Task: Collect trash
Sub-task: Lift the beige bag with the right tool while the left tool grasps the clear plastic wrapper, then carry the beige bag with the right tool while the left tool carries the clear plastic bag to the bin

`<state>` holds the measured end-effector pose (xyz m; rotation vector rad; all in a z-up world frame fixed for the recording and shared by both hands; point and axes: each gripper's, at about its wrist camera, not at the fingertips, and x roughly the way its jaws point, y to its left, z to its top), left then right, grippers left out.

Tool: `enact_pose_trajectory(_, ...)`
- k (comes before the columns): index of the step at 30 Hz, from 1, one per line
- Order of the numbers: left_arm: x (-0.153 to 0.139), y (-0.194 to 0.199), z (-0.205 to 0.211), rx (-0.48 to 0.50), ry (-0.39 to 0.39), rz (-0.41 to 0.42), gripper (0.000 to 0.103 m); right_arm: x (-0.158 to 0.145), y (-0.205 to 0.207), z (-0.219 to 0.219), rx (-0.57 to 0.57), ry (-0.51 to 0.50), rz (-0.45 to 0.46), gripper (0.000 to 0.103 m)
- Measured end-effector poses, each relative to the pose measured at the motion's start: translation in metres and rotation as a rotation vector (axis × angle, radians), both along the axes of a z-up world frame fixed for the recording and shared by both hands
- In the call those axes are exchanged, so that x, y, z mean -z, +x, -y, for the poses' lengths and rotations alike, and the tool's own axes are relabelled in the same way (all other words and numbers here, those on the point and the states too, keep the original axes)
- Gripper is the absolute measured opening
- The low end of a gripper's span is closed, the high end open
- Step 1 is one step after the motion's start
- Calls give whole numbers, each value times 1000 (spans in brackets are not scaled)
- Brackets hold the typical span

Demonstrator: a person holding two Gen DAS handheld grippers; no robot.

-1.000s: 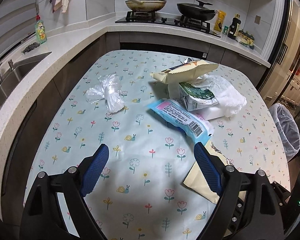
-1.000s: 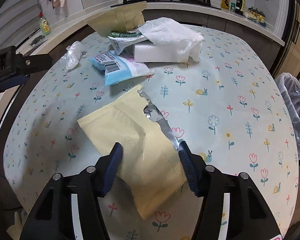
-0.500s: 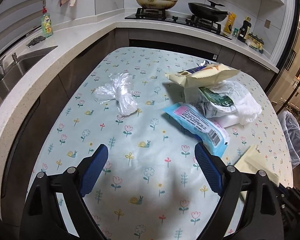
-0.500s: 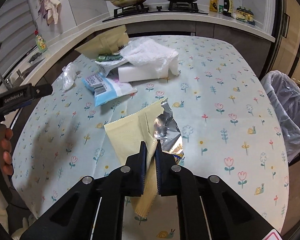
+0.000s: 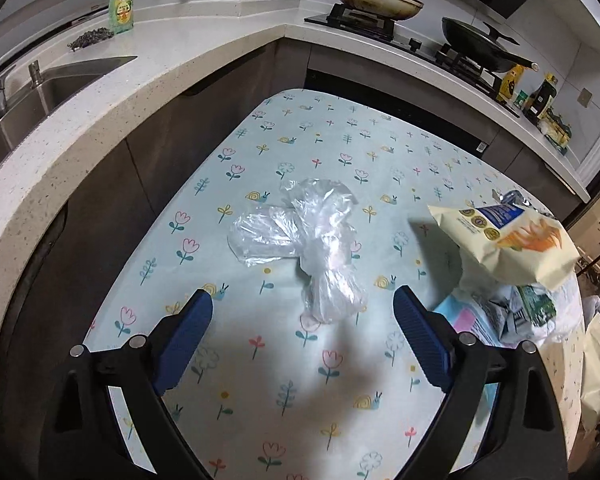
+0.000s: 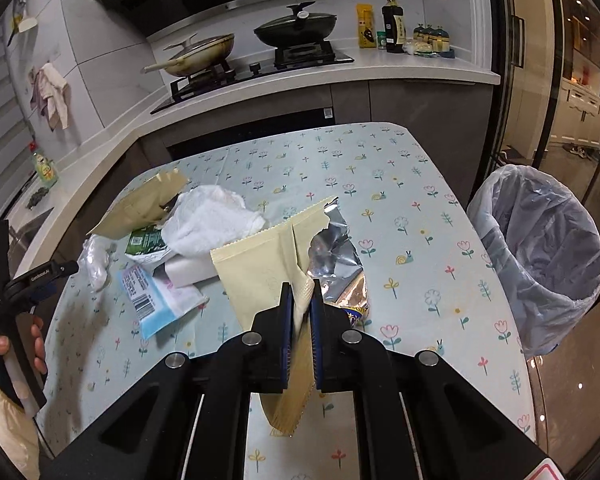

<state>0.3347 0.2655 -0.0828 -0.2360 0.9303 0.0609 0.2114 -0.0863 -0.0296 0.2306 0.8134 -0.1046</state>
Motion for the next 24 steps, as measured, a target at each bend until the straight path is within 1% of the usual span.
enact_pose_trajectory(2,5,11,0,1,-15,-11,86,2,5,1,6,1,-3,8)
enact_pose_trajectory(3,8,15,1,4,-18,-18,84,3,7,1,8,0,-4,8)
enact_pose_trajectory(5,12,22,6,24,-28,-31,73,6,10,1,9,0,-8,8)
enact_pose_trajectory(7,17,27,12,45,-22,-48,55,8,11,0,10,0,-12,8)
enact_pose_trajectory(8,19,27,15,54,-18,-53,49,8,11,0,10,1,-14,8)
enact_pose_trajectory(9,20,28,17,63,-17,-59,35,8,11,0,9,1,-14,8)
enact_pose_trajectory(10,21,27,19,72,-18,-66,26,8,11,0,9,2,-13,8)
enact_pose_trajectory(12,19,22,22,68,-15,-58,24,7,10,0,7,3,-7,8)
enact_pose_trajectory(16,1,8,27,69,1,-15,21,-4,5,3,6,11,20,8)
enact_pose_trajectory(19,-24,-5,36,84,8,33,21,-15,1,5,3,14,48,8)
enact_pose_trajectory(24,-80,-29,57,124,-4,137,21,-40,-7,13,1,17,110,8)
